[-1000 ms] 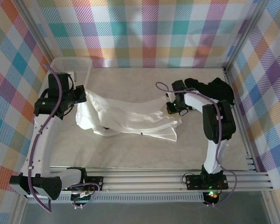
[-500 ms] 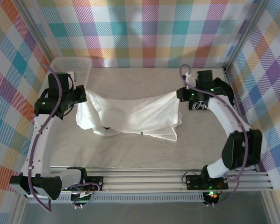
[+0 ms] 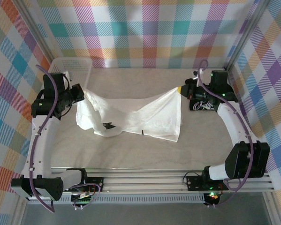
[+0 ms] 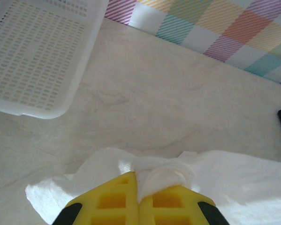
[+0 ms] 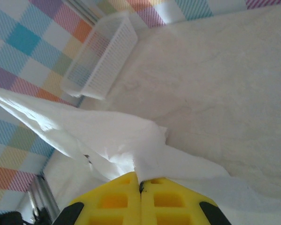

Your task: Fold the inside-out t-shirt

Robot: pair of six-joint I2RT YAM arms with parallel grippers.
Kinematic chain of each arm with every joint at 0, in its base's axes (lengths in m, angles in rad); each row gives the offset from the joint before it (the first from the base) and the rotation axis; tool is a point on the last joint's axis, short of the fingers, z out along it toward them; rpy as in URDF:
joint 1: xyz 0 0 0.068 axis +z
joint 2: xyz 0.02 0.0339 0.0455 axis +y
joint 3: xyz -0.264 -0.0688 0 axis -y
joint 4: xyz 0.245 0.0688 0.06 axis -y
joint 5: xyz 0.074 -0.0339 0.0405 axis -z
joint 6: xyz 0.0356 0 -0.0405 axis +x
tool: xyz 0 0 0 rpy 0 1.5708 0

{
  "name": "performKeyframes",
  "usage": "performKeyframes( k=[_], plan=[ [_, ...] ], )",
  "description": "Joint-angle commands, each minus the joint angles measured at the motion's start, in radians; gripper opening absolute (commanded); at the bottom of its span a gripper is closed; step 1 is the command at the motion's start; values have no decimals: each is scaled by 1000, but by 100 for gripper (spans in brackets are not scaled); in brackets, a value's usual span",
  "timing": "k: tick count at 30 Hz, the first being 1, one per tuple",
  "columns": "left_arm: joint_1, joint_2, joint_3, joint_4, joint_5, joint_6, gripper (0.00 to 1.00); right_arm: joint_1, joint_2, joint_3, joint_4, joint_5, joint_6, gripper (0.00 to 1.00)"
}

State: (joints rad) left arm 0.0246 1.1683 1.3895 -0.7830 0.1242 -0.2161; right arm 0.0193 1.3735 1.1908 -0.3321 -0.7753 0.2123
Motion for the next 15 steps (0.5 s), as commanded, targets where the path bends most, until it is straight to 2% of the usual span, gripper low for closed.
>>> performKeyframes(
  k=[1,6,10,12,15],
  plan=[
    [54,-42,40,61,75,-82,0,-69,-98,24,140,-115,115,0],
    [158,-61,145,61,119,-148,0,-196,-202,85,171,-107,208,0],
    [280,-61,278,34,192,-196,0,-303,-293,128,168,-92,265,0],
    [315,-56,371,5,207,-209,0,-319,-341,163,141,-84,259,0],
    [318,-52,536,-63,172,-188,0,-322,-406,256,34,-53,197,0]
  ],
)
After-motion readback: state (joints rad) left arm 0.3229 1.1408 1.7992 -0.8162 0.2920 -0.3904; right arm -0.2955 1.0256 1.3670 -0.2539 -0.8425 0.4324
